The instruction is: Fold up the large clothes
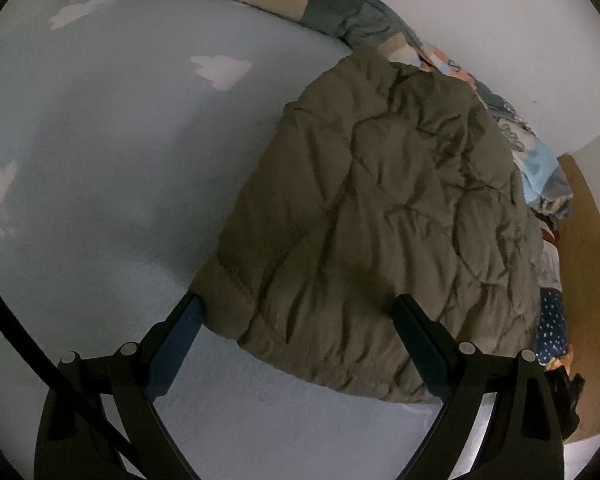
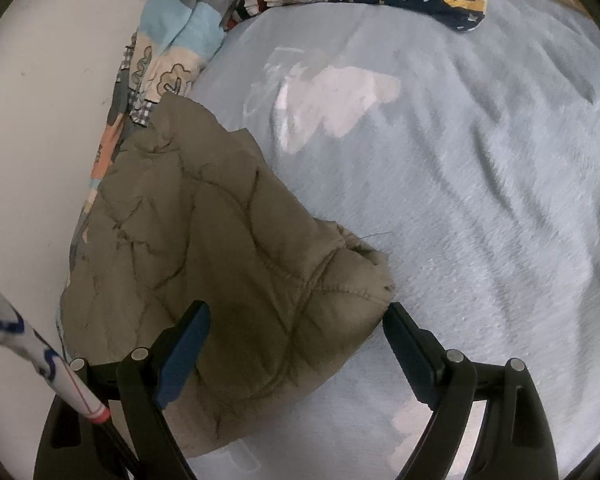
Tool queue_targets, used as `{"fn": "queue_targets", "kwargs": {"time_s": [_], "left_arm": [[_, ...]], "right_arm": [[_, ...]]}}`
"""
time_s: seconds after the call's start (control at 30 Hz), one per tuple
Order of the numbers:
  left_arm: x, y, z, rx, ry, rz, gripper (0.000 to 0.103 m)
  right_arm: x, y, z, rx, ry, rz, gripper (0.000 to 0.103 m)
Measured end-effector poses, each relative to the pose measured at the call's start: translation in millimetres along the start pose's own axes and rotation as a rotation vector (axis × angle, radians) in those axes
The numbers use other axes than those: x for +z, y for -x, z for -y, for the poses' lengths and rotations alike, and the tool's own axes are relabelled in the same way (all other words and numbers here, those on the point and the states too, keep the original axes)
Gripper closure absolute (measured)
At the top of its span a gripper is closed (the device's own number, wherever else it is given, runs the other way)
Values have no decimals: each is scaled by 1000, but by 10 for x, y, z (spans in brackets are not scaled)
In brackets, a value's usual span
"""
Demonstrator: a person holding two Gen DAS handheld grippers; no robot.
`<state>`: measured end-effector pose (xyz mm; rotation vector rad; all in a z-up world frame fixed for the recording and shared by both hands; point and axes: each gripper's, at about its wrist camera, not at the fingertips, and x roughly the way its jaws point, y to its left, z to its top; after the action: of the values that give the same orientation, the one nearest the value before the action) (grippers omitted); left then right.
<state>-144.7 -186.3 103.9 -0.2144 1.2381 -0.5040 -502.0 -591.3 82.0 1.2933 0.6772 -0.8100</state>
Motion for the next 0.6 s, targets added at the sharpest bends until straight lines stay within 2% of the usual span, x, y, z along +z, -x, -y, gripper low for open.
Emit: {"fn": "queue_targets", "kwargs": {"time_s": [0.17,0.3,0.47,0.53,0.57,0.6], "left_arm": [[47,-35,-128,13,84,4,8],[33,-143,-215,-23,140,-28,8],[9,-243,-219,-69,184,-27,8],[3,-276,-198,-67,190,-13,8],[1,-283,-179,-65,186,-5,8],[4,-280,-141,-54,172,10,8]], "right_arm": [[6,-102,51,3,-63,-14,11],[4,-143,73,13,-84,-26,11],[-32,-193,132,39,-135,-31,11],[-66,-222,130,56,-142,-29,11],[-84,-238,130,64,-148,-26,12],[-97,-260,133,79,-159,-24,18]]}}
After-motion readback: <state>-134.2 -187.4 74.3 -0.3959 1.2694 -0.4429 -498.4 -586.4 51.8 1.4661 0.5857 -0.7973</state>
